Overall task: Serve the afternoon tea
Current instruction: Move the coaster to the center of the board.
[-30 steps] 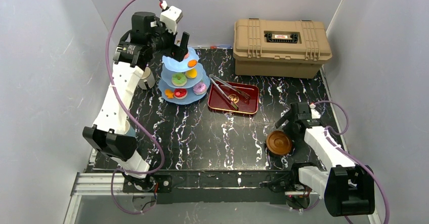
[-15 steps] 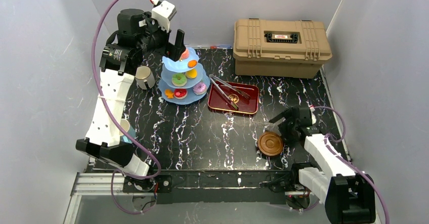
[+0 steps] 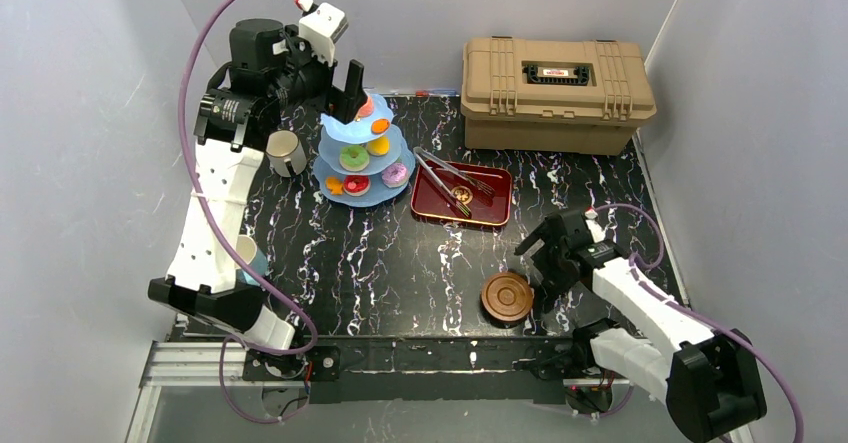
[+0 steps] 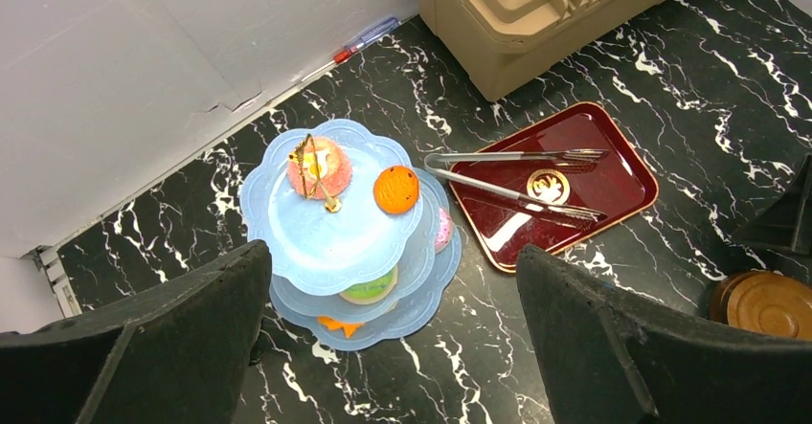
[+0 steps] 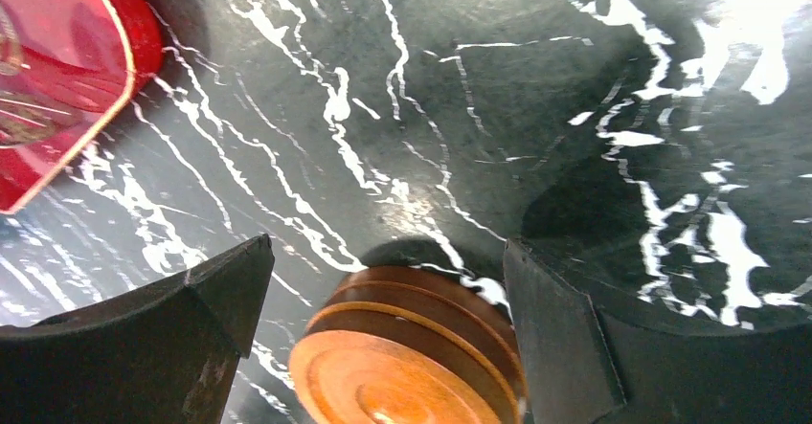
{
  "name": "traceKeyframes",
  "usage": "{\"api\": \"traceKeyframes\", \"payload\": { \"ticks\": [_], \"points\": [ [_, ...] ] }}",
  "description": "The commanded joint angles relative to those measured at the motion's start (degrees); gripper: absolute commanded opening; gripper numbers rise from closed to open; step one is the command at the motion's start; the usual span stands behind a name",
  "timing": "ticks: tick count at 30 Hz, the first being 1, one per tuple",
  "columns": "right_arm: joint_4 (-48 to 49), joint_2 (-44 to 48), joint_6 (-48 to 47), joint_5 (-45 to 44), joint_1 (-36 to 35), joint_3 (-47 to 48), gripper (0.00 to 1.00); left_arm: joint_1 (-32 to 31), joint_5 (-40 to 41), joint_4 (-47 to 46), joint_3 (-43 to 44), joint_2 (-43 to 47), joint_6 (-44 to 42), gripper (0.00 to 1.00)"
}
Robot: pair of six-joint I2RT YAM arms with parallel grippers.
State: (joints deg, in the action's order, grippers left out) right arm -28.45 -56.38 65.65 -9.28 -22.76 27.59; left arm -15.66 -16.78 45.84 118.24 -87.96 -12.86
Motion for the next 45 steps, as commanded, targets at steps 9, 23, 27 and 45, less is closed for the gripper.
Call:
{"api": "traceKeyframes", "payload": {
  "ticks": [9, 23, 27, 45],
  "points": [
    [-23.69, 16.30, -1.80, 5.50, 0.46, -0.58, 0.98, -0.07, -1.86, 1.18, -0.79, 4.20, 0.56, 0.98],
    [-13.35, 14.37, -2.61, 20.43, -0.28, -9.85, 0.98, -0.05, -0.77, 0.90, -0.28, 4.72, -0.75, 0.98],
    [-8.95, 15.50, -1.06, 19.41, -0.59, -11.88, 0.98, -0.07, -1.02, 0.89, -0.20, 4.93, -0.54, 0.98],
    [18.33, -20.41, -3.18, 11.64, -18.29, 5.76, 0.98, -0.06, -0.05, 1.40, 0.42, 5.44, -0.97, 0.98]
  ]
}}
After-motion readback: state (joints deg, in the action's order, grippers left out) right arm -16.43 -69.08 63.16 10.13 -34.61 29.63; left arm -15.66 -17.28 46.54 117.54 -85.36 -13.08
